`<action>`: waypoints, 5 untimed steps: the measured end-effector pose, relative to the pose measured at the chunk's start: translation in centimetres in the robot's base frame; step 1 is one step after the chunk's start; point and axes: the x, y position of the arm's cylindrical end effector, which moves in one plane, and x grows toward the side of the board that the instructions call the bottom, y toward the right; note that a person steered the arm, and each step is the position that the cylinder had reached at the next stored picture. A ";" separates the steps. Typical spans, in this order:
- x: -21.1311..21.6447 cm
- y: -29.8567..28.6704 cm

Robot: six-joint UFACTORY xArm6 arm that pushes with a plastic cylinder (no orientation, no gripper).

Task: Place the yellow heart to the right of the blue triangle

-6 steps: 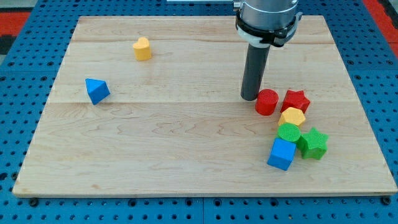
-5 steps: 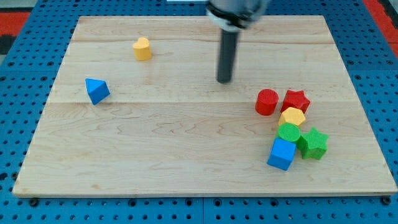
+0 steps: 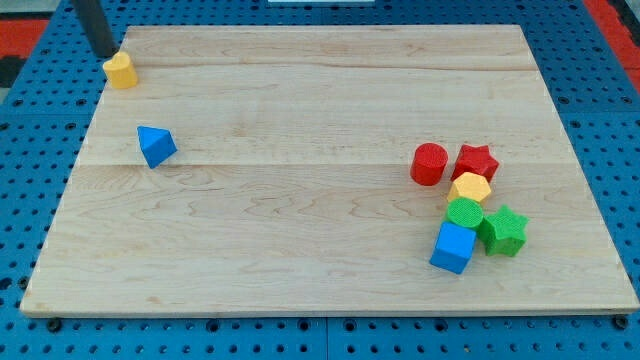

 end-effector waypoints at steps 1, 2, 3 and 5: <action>4.5 3.5; 4.5 6.2; 2.8 7.3; 8.9 25.9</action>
